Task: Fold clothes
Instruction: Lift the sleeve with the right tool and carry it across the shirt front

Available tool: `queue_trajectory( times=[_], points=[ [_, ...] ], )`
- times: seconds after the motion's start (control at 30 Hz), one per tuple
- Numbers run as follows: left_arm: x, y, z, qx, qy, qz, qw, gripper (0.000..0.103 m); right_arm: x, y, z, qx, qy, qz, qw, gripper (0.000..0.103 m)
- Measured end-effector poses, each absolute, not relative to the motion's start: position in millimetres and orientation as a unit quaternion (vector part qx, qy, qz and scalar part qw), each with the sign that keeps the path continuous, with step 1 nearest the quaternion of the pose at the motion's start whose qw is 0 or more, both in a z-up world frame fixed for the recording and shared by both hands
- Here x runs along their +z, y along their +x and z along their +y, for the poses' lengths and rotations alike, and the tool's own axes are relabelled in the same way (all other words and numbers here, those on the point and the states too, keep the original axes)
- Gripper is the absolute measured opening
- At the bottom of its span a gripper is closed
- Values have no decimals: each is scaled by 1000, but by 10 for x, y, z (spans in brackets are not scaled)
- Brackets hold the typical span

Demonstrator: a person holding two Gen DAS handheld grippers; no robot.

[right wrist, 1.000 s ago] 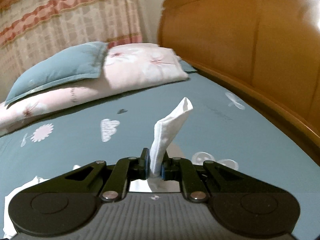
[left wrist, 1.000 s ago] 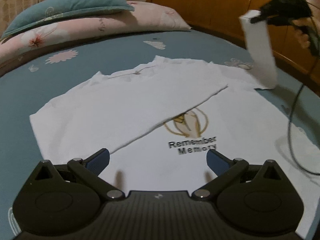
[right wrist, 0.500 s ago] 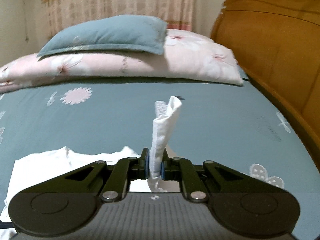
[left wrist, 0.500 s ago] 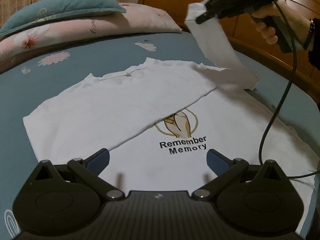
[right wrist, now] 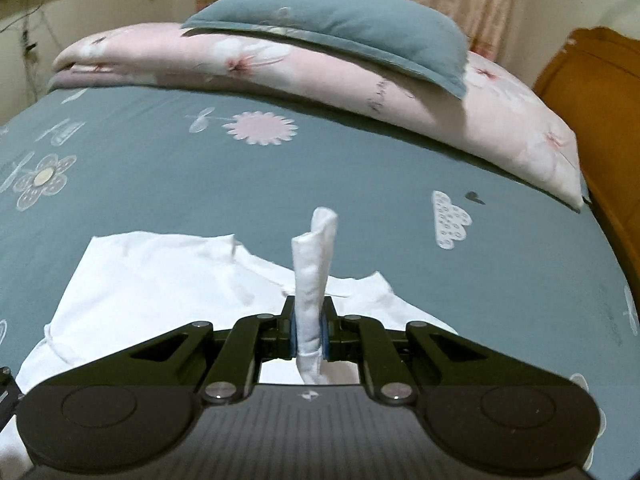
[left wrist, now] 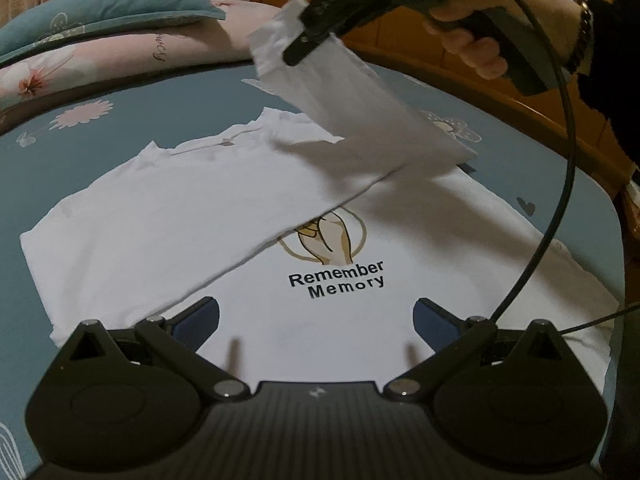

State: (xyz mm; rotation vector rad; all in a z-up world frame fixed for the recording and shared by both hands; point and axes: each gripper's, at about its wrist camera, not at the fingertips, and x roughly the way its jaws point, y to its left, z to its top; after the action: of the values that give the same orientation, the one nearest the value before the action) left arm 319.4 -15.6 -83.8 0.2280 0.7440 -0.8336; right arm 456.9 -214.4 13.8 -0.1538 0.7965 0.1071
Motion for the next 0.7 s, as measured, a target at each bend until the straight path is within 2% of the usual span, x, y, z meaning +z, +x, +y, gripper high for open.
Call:
queue_trajectory(
  times=[0.7],
  points=[
    [-833,3177,-107,-395,116,349,842,102,-33,4710,-1201,132,-109,385,907,12]
  ],
)
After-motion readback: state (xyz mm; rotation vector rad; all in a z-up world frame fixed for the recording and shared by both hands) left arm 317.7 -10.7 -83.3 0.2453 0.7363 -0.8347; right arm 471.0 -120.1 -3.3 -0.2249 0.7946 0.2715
